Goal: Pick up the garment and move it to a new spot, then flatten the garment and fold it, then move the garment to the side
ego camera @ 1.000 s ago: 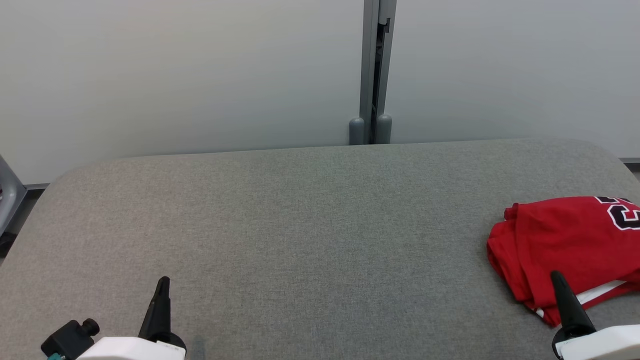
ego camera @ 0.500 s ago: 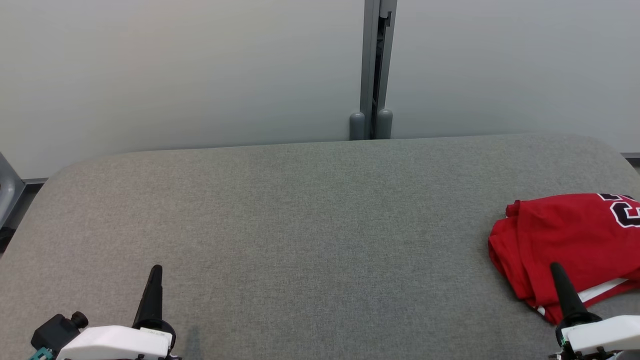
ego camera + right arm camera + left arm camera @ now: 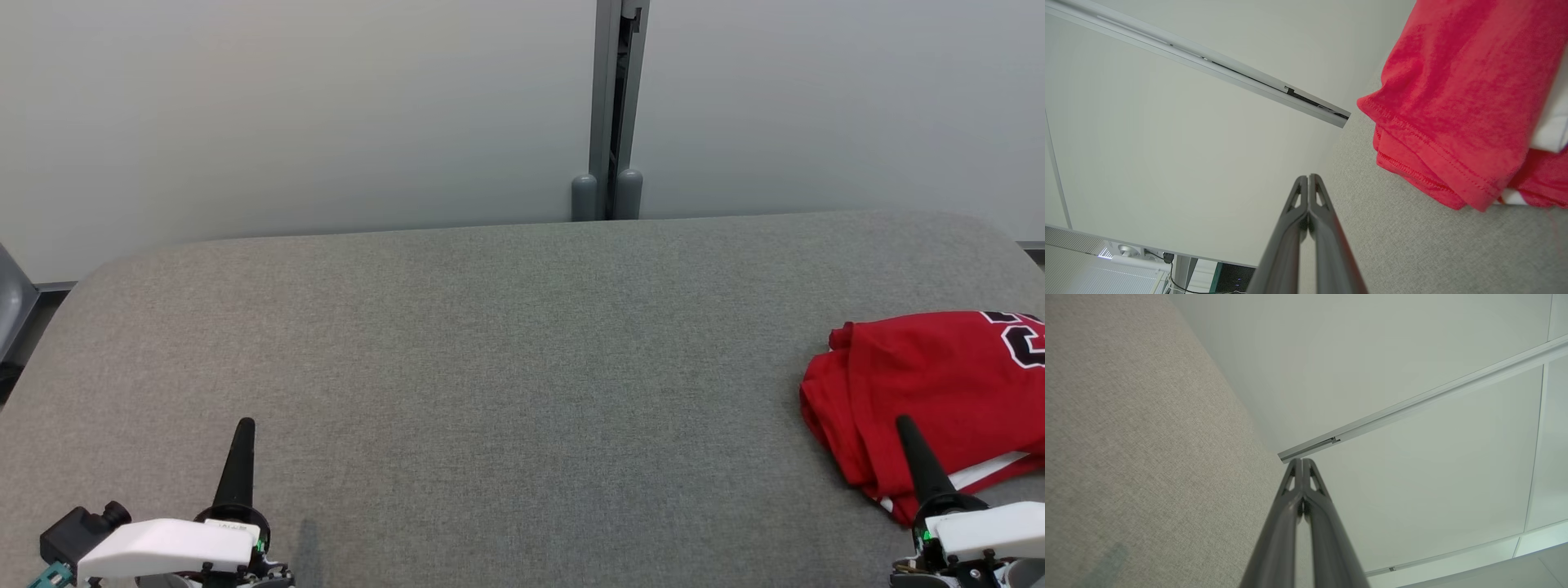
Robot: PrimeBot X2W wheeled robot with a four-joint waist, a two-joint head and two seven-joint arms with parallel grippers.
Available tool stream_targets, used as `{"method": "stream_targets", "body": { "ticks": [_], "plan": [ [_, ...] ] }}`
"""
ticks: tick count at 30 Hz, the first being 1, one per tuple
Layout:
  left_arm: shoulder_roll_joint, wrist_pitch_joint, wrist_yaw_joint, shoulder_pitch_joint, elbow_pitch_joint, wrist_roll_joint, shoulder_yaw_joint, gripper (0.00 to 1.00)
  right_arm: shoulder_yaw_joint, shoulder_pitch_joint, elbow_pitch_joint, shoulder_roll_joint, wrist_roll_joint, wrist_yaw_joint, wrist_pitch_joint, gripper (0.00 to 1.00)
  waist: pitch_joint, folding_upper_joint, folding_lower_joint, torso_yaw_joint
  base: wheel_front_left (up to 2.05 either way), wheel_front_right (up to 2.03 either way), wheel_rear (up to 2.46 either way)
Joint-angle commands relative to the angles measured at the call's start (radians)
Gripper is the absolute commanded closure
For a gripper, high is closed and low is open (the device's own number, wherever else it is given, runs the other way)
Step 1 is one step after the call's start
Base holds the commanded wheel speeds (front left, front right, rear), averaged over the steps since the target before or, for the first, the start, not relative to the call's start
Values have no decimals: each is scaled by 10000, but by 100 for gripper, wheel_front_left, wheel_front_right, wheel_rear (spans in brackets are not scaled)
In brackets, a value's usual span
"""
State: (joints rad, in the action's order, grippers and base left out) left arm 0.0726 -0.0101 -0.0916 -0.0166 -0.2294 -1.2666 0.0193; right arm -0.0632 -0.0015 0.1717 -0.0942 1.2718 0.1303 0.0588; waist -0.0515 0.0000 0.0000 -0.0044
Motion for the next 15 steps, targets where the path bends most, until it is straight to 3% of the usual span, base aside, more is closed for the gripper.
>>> {"method": "stream_targets", "body": {
  "ticks": [1,15],
  "plan": [
    [11,-69,-87,-304,57,-247,113,100,-90,-242,-31,-29,236,6,48,100,15,0,0,2,0,0,0],
    [-51,-365,-180,-510,-7,-1207,378,100,-215,-522,202,108,1196,6,221,100,152,0,0,13,0,0,0]
  ]
}}
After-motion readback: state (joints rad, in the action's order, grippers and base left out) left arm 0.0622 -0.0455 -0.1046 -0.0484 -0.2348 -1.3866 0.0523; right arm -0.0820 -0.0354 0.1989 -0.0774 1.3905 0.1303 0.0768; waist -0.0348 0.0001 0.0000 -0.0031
